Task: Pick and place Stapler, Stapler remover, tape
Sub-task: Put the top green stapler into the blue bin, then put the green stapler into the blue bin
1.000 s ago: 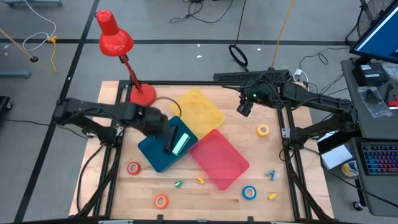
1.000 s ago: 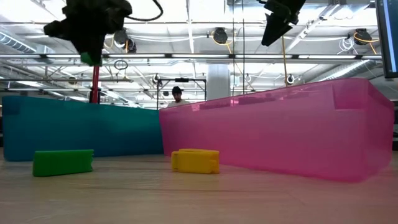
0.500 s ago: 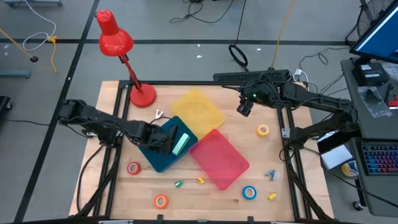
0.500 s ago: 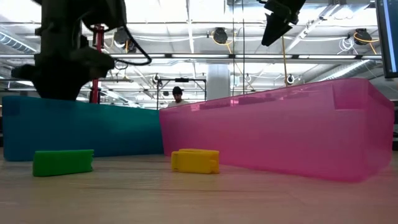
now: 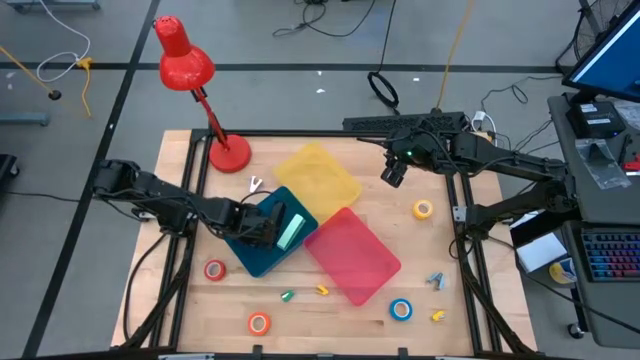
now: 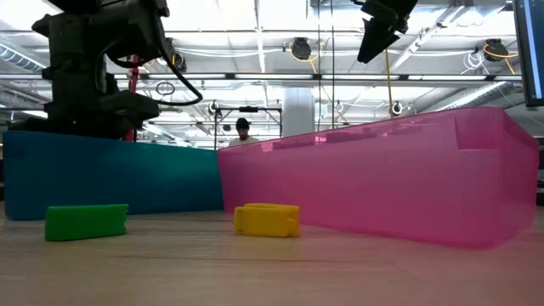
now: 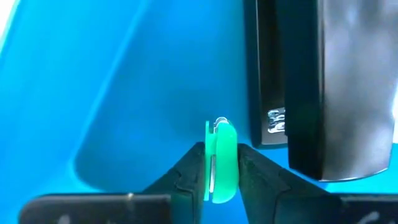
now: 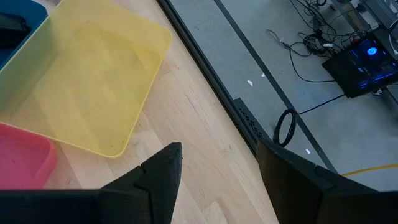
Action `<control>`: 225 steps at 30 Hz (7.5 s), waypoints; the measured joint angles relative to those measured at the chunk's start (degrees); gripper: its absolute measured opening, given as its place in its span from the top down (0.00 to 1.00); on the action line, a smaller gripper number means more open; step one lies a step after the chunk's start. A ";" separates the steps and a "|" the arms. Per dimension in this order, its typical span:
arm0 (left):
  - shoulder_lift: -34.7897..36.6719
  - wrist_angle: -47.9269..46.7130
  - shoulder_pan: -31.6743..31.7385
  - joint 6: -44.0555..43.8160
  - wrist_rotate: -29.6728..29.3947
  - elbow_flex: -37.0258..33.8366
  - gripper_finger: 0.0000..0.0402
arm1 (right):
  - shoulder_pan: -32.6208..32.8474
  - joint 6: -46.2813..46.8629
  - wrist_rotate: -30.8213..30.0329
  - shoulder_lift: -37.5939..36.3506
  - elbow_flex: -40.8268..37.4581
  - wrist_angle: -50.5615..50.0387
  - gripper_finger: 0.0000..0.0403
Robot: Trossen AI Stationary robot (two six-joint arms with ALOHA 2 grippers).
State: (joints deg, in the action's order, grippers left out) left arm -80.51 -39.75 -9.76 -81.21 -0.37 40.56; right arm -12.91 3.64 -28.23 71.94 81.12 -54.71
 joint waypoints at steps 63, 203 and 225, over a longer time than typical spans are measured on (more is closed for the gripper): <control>-17.58 14.78 -23.18 -11.27 -2.24 25.78 0.43 | 0.00 -4.50 7.52 0.00 0.00 -0.03 0.50; -32.41 -7.29 -20.11 0.04 -2.20 40.50 0.43 | -0.28 14.99 40.48 -57.99 -69.07 60.61 0.50; -38.56 -6.60 -19.02 4.63 4.31 40.73 0.48 | -0.28 14.97 40.52 -57.96 -69.07 60.28 0.50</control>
State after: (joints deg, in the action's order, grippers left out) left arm -119.07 -46.35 -28.77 -76.58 3.94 81.29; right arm -13.19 18.61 12.29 13.98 12.05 5.56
